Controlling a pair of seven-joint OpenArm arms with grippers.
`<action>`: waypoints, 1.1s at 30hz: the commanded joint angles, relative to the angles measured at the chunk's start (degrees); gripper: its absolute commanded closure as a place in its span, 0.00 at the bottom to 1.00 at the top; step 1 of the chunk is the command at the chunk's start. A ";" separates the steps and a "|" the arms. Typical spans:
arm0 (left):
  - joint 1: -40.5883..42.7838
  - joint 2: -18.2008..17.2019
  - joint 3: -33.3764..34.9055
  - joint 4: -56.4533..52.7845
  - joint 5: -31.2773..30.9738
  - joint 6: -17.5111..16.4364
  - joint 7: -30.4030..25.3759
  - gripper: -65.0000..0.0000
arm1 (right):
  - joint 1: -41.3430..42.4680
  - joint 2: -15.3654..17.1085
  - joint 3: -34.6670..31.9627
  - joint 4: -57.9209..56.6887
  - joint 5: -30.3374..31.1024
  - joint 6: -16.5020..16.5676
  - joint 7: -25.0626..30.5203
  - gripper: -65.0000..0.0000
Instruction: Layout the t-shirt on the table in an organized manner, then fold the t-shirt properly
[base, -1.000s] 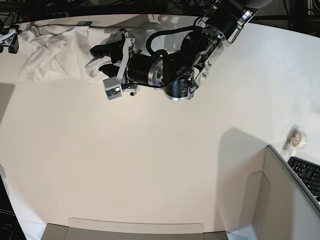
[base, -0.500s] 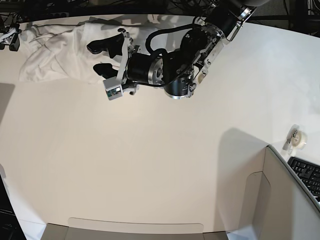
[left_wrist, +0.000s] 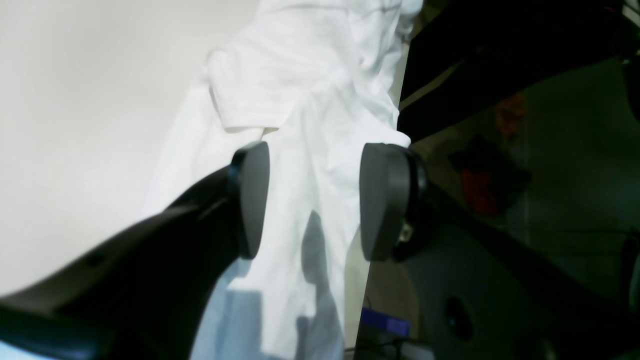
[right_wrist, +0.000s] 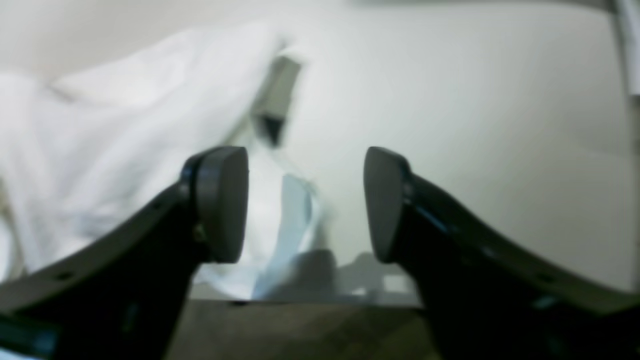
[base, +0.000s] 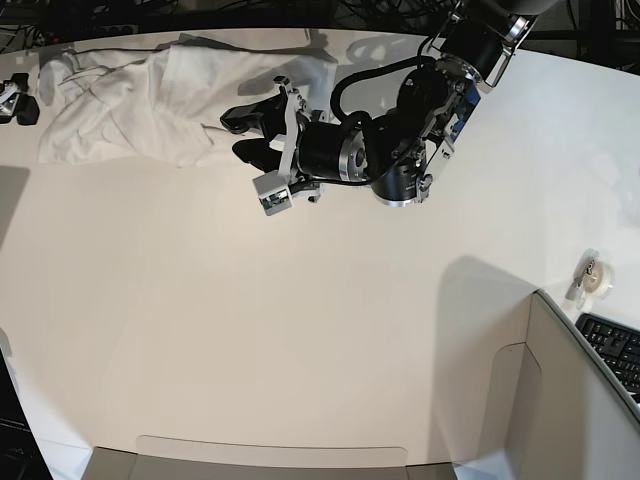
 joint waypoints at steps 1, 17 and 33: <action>-1.04 -0.41 -0.23 0.93 -1.23 -0.31 -1.01 0.59 | 0.34 1.39 -0.13 1.03 2.81 -0.10 0.87 0.36; -1.13 -0.59 -0.23 0.75 -1.05 -0.22 -1.01 0.59 | 4.03 -0.10 -2.59 -12.33 -1.14 -0.10 -0.15 0.24; -1.13 -0.33 -0.23 -3.99 -1.14 -0.22 -2.76 0.59 | 11.24 -1.51 -7.25 -21.56 -7.03 -0.10 -0.15 0.24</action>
